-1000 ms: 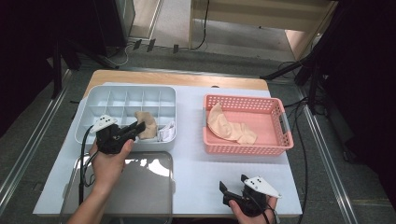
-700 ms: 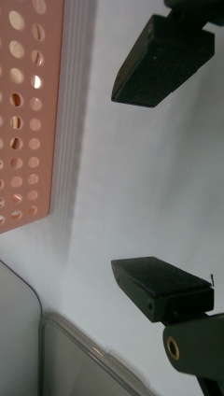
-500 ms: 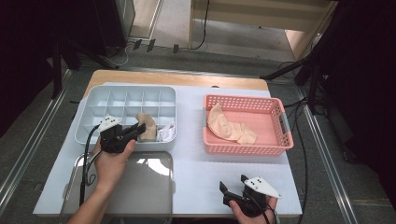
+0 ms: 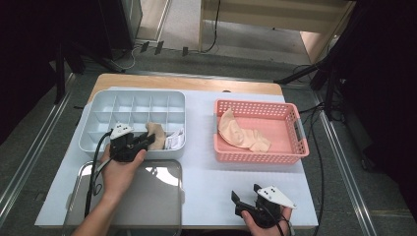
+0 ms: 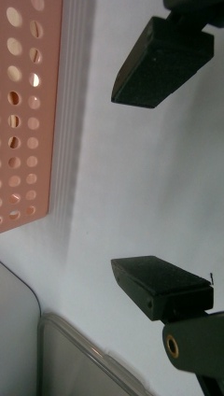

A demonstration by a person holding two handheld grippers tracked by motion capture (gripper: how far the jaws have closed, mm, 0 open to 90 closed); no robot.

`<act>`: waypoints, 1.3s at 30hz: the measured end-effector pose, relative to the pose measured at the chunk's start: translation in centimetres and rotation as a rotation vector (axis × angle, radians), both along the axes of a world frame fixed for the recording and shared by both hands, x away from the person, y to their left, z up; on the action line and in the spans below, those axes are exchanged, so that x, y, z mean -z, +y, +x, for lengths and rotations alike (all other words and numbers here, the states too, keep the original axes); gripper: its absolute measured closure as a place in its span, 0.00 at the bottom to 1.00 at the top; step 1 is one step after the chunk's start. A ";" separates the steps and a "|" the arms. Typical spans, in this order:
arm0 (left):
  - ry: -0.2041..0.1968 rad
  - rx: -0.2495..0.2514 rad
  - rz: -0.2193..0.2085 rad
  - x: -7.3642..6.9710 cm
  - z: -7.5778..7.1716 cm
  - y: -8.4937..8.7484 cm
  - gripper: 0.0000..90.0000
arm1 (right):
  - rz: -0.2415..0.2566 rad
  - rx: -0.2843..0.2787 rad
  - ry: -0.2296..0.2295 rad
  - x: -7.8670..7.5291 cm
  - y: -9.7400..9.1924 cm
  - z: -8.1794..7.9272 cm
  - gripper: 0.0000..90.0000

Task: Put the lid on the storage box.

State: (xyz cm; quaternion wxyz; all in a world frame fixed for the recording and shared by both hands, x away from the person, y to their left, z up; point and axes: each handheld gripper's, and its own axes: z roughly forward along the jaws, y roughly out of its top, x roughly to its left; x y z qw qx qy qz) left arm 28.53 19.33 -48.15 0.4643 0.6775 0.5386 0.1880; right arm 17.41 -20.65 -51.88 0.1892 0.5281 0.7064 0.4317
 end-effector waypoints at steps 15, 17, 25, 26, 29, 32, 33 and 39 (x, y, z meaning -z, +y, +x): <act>-0.027 -0.009 -0.044 -1.2 0.9 -0.4 0.68 | 0.004 0.001 -0.003 0.0 0.0 0.0 0.19; 0.012 0.027 -0.047 -1.0 1.3 -0.7 0.81 | 0.011 0.007 0.001 0.0 0.0 0.0 0.19; 0.159 0.057 0.041 -0.6 2.1 -1.3 0.93 | 0.018 0.009 0.003 0.1 -0.1 0.2 0.19; 0.172 0.065 0.042 -0.7 2.2 -1.3 0.91 | 0.018 0.006 0.002 0.1 -0.1 0.3 0.19; 0.128 0.046 0.016 -1.0 1.8 -1.3 0.73 | 0.016 0.003 -0.004 0.0 -0.1 0.2 0.19; 0.084 0.011 0.005 -1.4 1.6 -1.4 0.56 | 0.019 0.007 -0.003 -0.1 -0.2 0.2 0.19; 0.086 0.015 0.016 -1.4 1.8 -1.5 0.60 | 0.026 0.011 -0.002 -0.1 -0.3 0.2 0.19; 0.160 0.049 0.058 -1.1 2.6 -1.6 0.90 | 0.029 0.008 -0.017 -0.2 -0.2 0.1 0.20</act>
